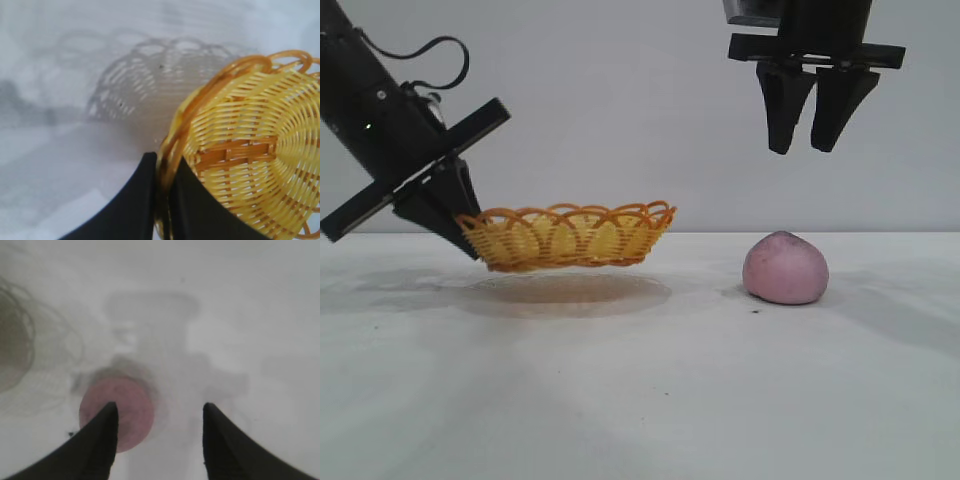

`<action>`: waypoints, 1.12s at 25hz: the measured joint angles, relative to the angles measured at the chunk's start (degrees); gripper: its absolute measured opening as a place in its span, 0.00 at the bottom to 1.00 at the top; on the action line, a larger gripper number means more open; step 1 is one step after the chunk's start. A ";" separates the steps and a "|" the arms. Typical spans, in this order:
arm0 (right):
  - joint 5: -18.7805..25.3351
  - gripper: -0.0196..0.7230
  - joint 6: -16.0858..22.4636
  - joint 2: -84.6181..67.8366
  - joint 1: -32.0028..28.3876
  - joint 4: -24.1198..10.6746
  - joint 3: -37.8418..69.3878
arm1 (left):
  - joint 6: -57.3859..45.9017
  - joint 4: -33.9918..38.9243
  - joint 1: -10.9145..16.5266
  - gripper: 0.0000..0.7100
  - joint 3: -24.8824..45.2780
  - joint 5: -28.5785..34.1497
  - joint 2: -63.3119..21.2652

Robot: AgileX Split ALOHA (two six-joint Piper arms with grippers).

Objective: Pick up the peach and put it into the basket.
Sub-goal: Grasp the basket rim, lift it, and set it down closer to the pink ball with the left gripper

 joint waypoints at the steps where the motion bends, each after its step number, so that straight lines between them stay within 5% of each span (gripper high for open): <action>1: 0.25 0.52 -0.23 0.00 0.00 0.31 0.00 | 0.31 -0.34 0.00 0.00 0.23 -0.47 0.00; 8: 1.10 0.52 -0.58 0.35 0.00 1.46 0.00 | 0.58 -0.70 -2.94 0.00 0.36 -3.18 0.00; 9: 1.10 0.52 -0.64 0.35 0.00 1.62 0.00 | 0.43 -0.70 -3.18 0.10 0.36 -3.59 0.00; 11: 1.10 0.52 -0.98 0.35 0.00 1.85 0.00 | 0.43 -0.70 -3.53 0.10 0.36 -3.96 0.00; 16: 0.99 0.52 -1.26 0.35 0.00 1.89 0.00 | 0.19 0.96 -3.56 0.37 0.36 -3.38 0.00; 19: 0.70 0.52 -1.35 0.35 0.00 2.20 0.00 | -1.12 5.22 -3.56 0.36 0.36 -1.87 0.00; 20: 0.56 0.52 -1.35 0.35 0.00 2.45 0.00 | -1.57 6.86 -3.42 0.42 0.36 -1.01 0.00; 28: 0.34 0.52 -1.48 0.35 0.00 3.47 0.00 | -1.91 16.01 2.86 0.40 0.36 2.73 -6.64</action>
